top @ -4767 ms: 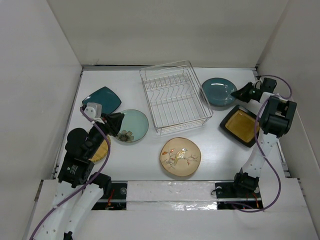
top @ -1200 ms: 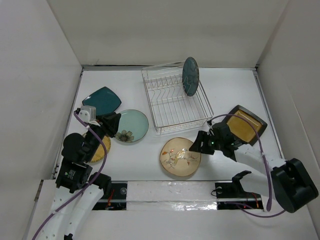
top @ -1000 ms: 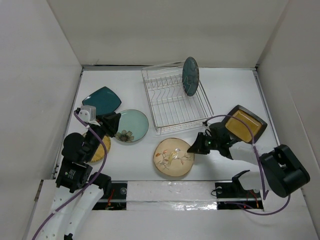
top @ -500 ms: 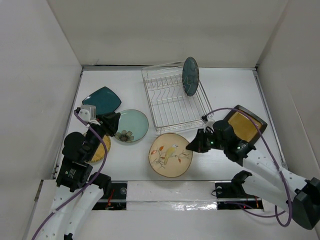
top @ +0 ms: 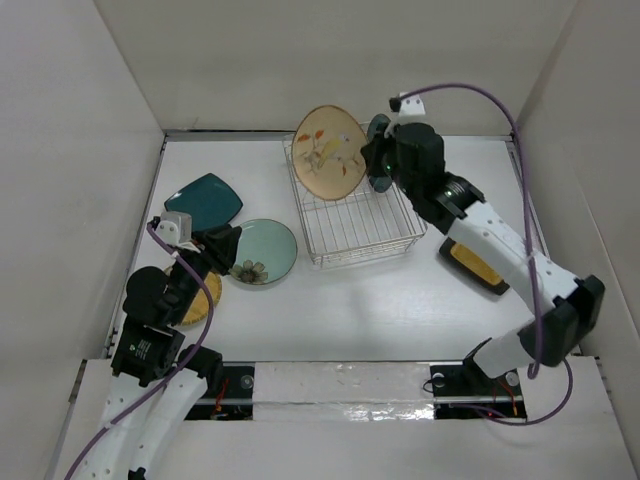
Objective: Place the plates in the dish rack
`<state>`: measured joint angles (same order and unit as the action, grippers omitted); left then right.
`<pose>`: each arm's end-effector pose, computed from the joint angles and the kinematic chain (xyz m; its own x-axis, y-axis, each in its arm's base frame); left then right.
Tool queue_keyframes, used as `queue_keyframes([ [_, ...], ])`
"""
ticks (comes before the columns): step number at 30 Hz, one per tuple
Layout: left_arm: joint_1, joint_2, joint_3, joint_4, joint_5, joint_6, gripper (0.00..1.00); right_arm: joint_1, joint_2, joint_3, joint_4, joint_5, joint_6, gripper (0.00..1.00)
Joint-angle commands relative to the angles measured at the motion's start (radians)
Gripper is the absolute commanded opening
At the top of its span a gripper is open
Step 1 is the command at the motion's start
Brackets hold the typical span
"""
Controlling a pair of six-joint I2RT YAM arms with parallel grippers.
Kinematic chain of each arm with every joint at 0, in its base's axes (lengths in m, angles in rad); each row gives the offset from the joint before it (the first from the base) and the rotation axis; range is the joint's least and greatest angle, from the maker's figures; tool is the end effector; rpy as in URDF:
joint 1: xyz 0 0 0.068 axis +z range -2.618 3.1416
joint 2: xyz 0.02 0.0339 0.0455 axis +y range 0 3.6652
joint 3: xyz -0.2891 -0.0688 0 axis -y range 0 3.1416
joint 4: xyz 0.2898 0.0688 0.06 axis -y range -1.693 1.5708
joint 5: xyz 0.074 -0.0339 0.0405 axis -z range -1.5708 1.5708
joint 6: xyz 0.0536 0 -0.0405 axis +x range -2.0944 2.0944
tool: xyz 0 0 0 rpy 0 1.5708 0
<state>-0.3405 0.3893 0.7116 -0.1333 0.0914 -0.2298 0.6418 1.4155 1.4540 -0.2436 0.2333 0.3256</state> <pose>0.1242 -0.0492 0.3959 0.0774 -0.2681 -0.9603 0.4464 0.8705 -0.2070 0.3167 0.2212 0.4445 -0.2829 0.1771 -0.9427 -0.3279 0.9058 0.2686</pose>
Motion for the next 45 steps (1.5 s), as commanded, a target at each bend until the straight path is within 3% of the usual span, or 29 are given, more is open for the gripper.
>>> queue_keyframes([
  [1,-0.005,-0.021,-0.008,0.037,0.021,-0.003,0.24,-0.004,0.118,0.215,0.138,0.377,-0.211,0.00],
  [2,-0.005,-0.021,-0.006,0.037,0.022,-0.002,0.24,-0.004,0.158,0.261,0.129,0.464,-0.245,0.00],
  [7,-0.005,-0.021,-0.006,0.037,0.028,-0.003,0.24,-0.024,0.335,0.469,0.174,0.613,-0.485,0.00],
  [15,-0.005,-0.026,-0.004,0.035,0.025,-0.003,0.24,-0.033,0.462,0.520,0.279,0.716,-0.692,0.00],
  [42,-0.005,-0.004,-0.008,0.038,0.019,-0.003,0.24,-0.062,0.586,0.365,0.133,0.571,-0.381,0.00],
  [43,-0.005,-0.003,-0.006,0.038,0.019,-0.003,0.24,-0.062,0.577,0.368,0.127,0.567,-0.360,0.02],
  [45,-0.005,-0.003,-0.008,0.038,0.018,-0.003,0.24,-0.062,0.565,0.374,0.101,0.546,-0.340,0.23],
])
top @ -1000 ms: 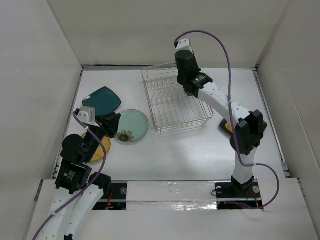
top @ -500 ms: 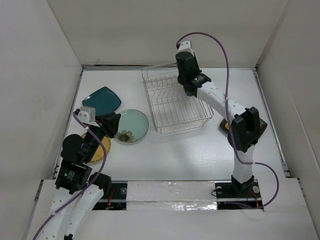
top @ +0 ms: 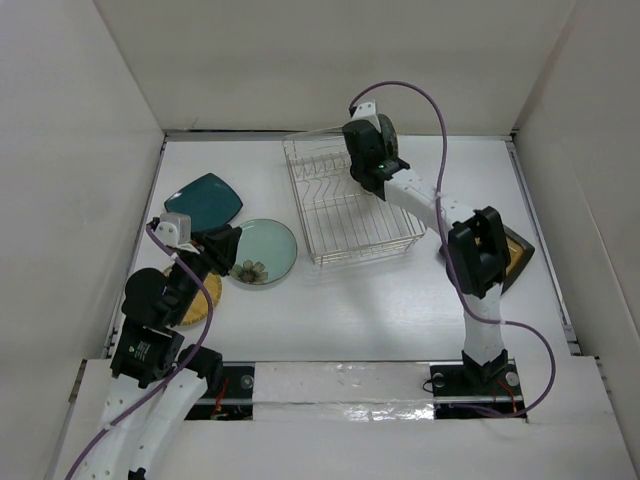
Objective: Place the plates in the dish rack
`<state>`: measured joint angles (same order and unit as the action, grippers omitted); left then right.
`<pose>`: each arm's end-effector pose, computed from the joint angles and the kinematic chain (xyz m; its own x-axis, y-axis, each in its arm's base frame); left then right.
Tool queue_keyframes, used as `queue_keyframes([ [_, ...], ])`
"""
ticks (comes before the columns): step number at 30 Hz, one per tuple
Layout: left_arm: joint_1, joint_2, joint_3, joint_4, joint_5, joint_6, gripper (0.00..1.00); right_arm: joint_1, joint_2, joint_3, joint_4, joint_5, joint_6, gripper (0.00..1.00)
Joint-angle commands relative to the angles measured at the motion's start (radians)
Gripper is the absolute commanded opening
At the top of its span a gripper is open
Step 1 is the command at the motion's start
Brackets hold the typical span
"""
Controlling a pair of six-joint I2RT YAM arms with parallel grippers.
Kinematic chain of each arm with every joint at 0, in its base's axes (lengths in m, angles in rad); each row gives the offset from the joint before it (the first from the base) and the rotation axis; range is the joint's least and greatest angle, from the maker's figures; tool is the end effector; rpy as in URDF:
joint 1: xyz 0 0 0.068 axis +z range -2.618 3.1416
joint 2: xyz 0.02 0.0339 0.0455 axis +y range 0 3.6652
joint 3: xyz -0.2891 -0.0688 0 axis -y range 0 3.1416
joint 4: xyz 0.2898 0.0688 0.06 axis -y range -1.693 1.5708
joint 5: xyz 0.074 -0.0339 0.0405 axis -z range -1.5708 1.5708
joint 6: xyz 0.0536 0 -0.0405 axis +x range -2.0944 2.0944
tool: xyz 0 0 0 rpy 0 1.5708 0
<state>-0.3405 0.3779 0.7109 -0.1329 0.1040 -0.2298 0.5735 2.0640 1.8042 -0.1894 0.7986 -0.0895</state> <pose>0.1210 -0.0488 0.3969 0.0849 -0.2704 -0.9590 0.4595 0.8646 -0.2031 0.4851 0.2676 0.3033 -0.3779 -0.3183 -0.8694 0.1302 0.9114 -0.3904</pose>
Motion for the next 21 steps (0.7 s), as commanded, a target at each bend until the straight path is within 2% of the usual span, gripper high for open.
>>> queue_keyframes([
  [1,-0.005,0.010,-0.005,0.038,0.003,-0.002,0.24,0.006,-0.105,0.032,0.039,-0.027,0.088,0.31],
  [2,-0.005,0.010,-0.005,0.038,0.002,-0.003,0.24,0.006,-0.119,0.029,0.028,-0.038,0.097,0.47],
  [5,-0.005,0.009,-0.005,0.036,-0.007,-0.003,0.24,0.006,-0.194,0.012,0.007,-0.100,0.160,0.64],
  [8,-0.005,0.006,-0.005,0.033,-0.024,-0.003,0.24,0.032,-0.298,-0.057,0.024,-0.177,0.194,0.69],
  [10,-0.005,0.000,-0.005,0.032,-0.043,-0.003,0.24,0.061,-0.353,-0.110,0.042,-0.280,0.233,0.70],
  [13,-0.005,-0.014,-0.007,0.030,-0.087,-0.008,0.21,0.149,-0.439,-0.248,0.111,-0.482,0.330,0.30],
  [14,-0.005,-0.017,-0.005,0.030,-0.095,-0.009,0.19,0.178,-0.450,-0.284,0.155,-0.530,0.355,0.08],
  [15,-0.005,-0.020,-0.007,0.029,-0.140,-0.011,0.14,0.239,-0.455,-0.346,0.174,-0.603,0.385,0.00],
  [18,-0.005,-0.031,-0.004,0.024,-0.185,-0.022,0.01,0.346,-0.421,-0.405,0.261,-0.670,0.483,0.00],
  [19,-0.005,-0.036,-0.002,0.023,-0.194,-0.025,0.00,0.417,-0.379,-0.408,0.284,-0.680,0.525,0.00],
  [21,-0.005,-0.039,0.015,0.015,-0.225,-0.029,0.00,0.482,-0.323,-0.385,0.303,-0.682,0.565,0.00],
])
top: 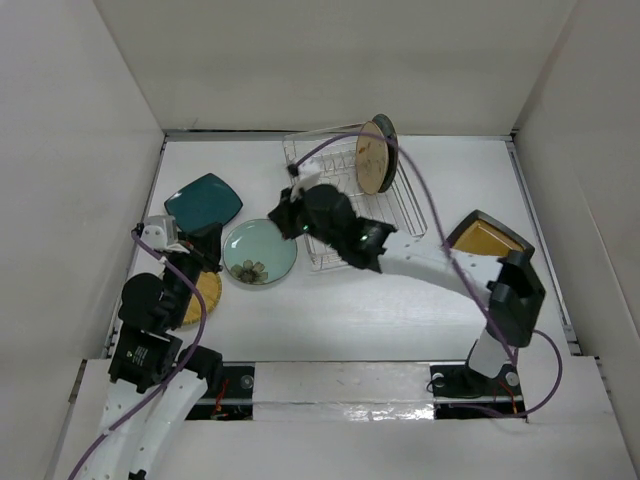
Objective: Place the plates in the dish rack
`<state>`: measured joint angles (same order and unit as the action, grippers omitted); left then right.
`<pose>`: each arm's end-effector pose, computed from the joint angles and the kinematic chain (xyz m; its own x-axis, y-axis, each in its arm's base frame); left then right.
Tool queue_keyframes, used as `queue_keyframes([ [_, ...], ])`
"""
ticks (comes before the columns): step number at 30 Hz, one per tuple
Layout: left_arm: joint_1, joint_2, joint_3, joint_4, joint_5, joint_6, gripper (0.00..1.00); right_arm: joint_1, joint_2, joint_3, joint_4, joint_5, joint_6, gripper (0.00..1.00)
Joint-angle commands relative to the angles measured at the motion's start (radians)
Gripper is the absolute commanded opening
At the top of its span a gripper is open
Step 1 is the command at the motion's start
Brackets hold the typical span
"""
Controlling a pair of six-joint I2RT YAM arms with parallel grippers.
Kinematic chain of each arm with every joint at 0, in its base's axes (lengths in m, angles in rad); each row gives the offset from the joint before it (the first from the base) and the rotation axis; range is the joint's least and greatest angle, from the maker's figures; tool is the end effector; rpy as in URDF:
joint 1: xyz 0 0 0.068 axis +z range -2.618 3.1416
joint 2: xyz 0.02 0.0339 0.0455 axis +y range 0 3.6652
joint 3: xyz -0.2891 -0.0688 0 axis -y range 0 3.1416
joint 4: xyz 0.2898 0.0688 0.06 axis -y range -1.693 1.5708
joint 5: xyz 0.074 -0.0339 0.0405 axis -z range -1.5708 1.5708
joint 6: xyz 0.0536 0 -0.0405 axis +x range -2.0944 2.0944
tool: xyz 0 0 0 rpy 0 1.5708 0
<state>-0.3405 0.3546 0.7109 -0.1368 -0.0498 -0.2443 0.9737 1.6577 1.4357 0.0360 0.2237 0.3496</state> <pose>0.1178 -0.0389 0.3990 0.1295 -0.3022 -0.9444 0.3288 0.9116 -0.2466 0.2713 0.3779 0.3729 -0.3319 0.1059 -0.9374 -0.6068 0.7368 0.2981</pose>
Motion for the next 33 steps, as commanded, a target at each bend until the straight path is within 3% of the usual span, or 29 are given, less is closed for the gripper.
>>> queue_keyframes([
  [1,-0.005,-0.019,0.022,0.014,-0.081,-0.015,0.00,0.135,0.114,0.015,0.085,-0.109,0.161,0.00],
  [4,-0.005,-0.029,0.062,-0.012,-0.114,-0.016,0.00,0.193,0.227,0.066,0.114,-0.089,0.241,0.11],
  [5,-0.005,-0.031,0.080,-0.020,-0.117,-0.018,0.00,0.221,0.279,0.074,0.140,-0.084,0.261,0.25],
  [7,-0.005,-0.035,0.094,-0.043,-0.107,-0.019,0.04,0.230,0.326,0.086,0.156,-0.060,0.322,0.40],
  [8,-0.005,-0.039,0.102,-0.050,-0.101,-0.024,0.05,0.244,0.344,0.078,0.175,-0.041,0.342,0.54],
  [11,-0.005,-0.051,0.107,-0.087,-0.079,-0.032,0.11,0.244,0.408,0.062,0.229,-0.047,0.434,0.62],
  [25,-0.005,-0.101,0.088,-0.149,-0.058,-0.049,0.20,0.234,0.743,0.307,0.249,-0.156,0.669,0.60],
  [31,-0.005,-0.097,0.090,-0.142,-0.050,-0.035,0.21,0.224,0.830,0.388,0.243,-0.173,0.721,0.49],
  [33,-0.005,-0.094,0.091,-0.141,-0.048,-0.032,0.21,0.215,0.844,0.390,0.255,-0.176,0.752,0.38],
])
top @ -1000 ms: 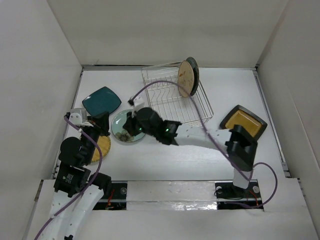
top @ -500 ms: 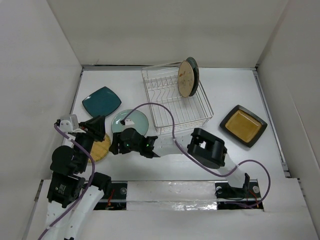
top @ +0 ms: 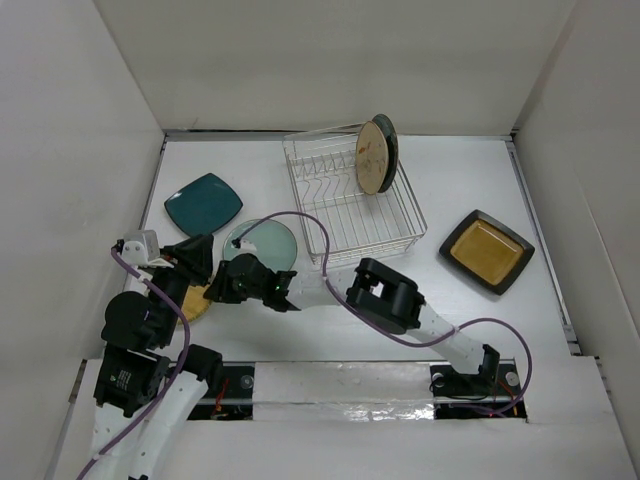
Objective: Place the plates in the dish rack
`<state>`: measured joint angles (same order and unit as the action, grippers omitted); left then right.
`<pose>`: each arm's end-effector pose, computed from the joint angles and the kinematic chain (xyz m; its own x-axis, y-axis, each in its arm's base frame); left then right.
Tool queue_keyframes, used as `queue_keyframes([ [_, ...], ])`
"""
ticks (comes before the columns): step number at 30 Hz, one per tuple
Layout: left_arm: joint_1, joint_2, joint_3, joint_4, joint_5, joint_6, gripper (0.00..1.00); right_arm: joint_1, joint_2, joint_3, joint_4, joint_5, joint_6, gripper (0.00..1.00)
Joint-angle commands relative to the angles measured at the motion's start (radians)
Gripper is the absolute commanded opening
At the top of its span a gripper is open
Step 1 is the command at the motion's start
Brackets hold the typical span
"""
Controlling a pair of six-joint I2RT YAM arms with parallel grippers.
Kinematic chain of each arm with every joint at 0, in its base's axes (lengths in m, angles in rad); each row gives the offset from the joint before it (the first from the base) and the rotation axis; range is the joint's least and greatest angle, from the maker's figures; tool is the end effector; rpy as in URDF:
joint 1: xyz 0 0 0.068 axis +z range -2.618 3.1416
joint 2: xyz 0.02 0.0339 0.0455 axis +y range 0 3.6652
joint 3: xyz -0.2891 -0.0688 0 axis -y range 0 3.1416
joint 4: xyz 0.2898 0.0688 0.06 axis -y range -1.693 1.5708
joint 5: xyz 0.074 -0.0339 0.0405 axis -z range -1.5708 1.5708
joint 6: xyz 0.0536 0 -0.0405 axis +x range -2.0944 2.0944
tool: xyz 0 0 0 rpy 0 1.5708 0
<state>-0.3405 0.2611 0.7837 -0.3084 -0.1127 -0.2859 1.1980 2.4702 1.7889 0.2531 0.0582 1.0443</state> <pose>0.0833 -0.0231 0.4118 0.1279 -0.3426 -0.9307 0.2755 0.9138 -0.2985 0.2306 0.5812 0.1045 -0.8632 0.1626 -0.4780 -0.3268 0.5418 0.7744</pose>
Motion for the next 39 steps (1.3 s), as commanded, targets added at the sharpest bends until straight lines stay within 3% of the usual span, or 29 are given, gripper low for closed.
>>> queue_keyframes([
  [1,-0.005,0.001,0.017,0.031,0.019,0.011,0.21,-0.009,0.044,0.035,0.047,-0.021,0.068,0.34],
  [2,-0.005,0.004,0.014,0.031,0.024,0.010,0.21,-0.018,0.045,0.030,0.070,-0.023,0.085,0.24],
  [6,-0.005,0.009,-0.003,0.043,0.053,0.007,0.22,-0.018,0.026,-0.005,0.113,-0.015,0.091,0.00],
  [12,-0.005,0.007,0.026,0.051,0.034,0.017,0.22,-0.018,-0.126,-0.128,0.290,-0.034,-0.004,0.00],
  [20,-0.005,-0.012,0.158,0.060,0.038,0.005,0.23,-0.020,-0.448,-0.230,0.256,0.135,-0.284,0.00],
  [25,-0.005,-0.042,0.109,0.088,0.070,-0.022,0.24,-0.139,-0.670,-0.383,0.210,0.280,-0.403,0.00],
  [32,-0.005,-0.065,-0.003,0.084,0.107,0.001,0.33,-0.348,-0.820,-0.364,-0.067,0.567,-0.741,0.00],
  [39,-0.005,-0.088,-0.104,0.120,0.145,0.013,0.36,-0.509,-0.783,-0.209,-0.219,0.779,-0.943,0.00],
])
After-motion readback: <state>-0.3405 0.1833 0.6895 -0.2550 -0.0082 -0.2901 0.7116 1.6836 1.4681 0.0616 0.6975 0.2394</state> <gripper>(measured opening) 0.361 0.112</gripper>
